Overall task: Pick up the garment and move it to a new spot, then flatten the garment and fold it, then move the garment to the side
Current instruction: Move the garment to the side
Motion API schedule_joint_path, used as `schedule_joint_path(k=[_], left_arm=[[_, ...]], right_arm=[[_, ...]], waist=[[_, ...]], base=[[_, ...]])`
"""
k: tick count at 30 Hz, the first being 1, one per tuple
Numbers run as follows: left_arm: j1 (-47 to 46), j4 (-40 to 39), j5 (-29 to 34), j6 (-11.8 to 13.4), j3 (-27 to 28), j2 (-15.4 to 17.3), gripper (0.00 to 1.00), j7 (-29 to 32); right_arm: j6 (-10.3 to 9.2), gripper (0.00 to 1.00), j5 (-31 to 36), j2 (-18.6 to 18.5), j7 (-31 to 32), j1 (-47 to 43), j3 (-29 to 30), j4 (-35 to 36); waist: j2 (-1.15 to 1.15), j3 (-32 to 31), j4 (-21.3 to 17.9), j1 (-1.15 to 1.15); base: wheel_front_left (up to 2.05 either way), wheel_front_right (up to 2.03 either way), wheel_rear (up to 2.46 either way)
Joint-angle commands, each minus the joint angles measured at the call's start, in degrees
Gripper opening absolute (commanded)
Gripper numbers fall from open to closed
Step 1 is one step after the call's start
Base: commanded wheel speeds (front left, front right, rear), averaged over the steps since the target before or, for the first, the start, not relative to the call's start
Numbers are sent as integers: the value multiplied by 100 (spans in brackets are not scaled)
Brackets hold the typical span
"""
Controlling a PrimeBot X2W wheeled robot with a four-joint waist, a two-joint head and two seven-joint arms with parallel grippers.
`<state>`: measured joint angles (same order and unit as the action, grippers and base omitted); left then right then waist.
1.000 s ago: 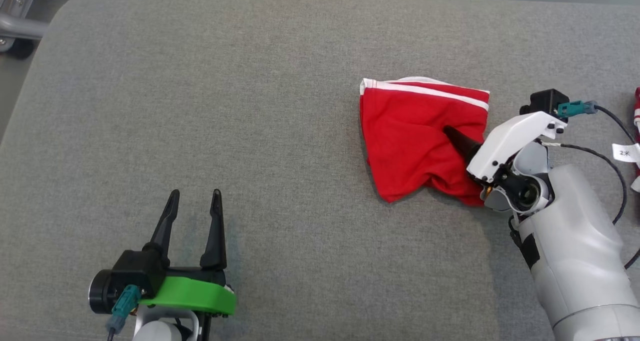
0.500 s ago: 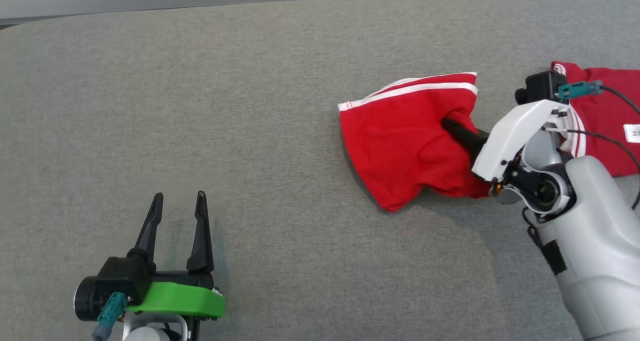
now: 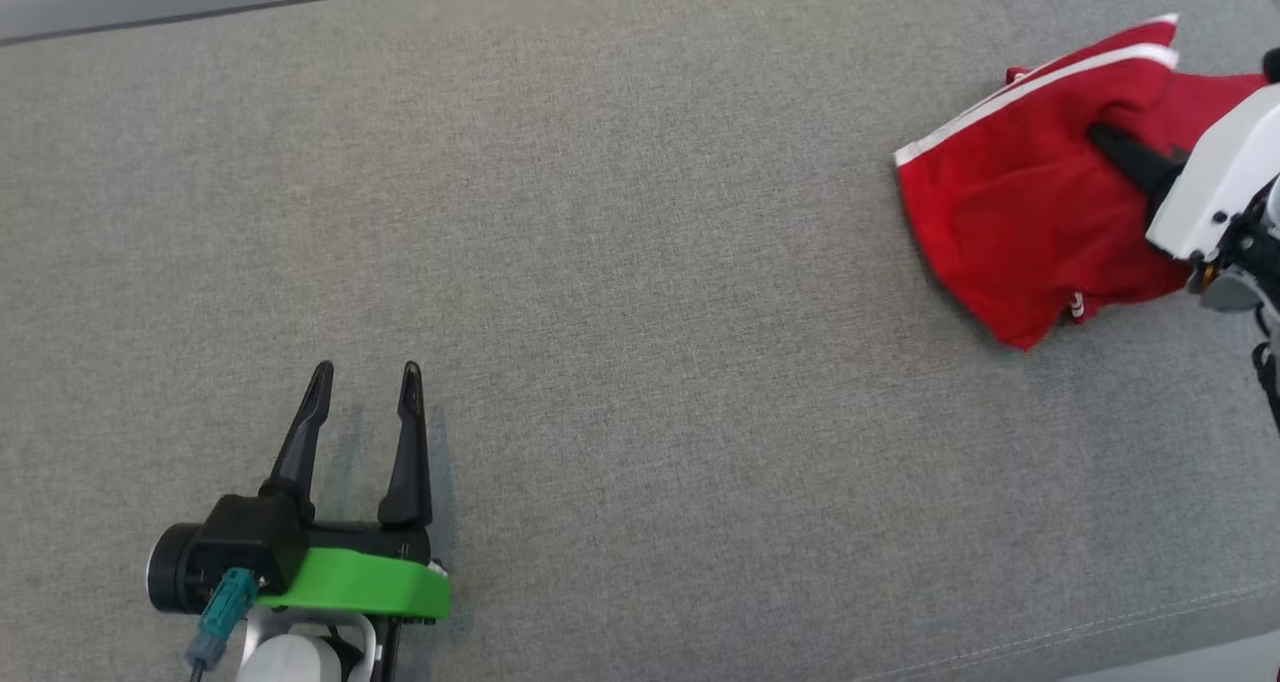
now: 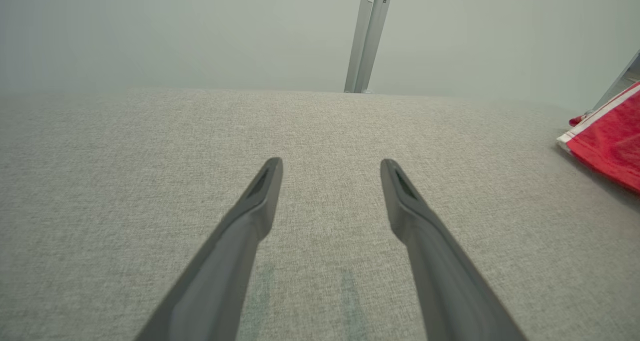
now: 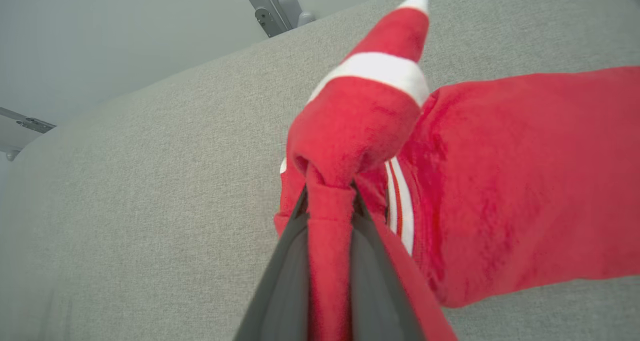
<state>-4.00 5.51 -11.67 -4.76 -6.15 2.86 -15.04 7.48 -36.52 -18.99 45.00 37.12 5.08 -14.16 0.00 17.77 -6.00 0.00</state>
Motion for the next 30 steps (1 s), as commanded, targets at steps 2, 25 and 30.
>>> schedule_joint_path(k=[2,25,30], left_arm=[[-171,-26,67,-48,4,11,100,-13],[-506,25,266,-216,134,11,100,-13],[-491,56,217,-213,140,11,100,-13]], right_arm=[[3,0,208,-84,85,254,143,-4],[1,100,1670,-1738,-733,594,-388,-1168],[1,100,2014,-1938,-1445,545,-597,-1585]], waist=[[0,267,24,0],[0,796,202,0],[0,728,193,0]], base=[[0,0,0],[0,0,0],[0,0,0]])
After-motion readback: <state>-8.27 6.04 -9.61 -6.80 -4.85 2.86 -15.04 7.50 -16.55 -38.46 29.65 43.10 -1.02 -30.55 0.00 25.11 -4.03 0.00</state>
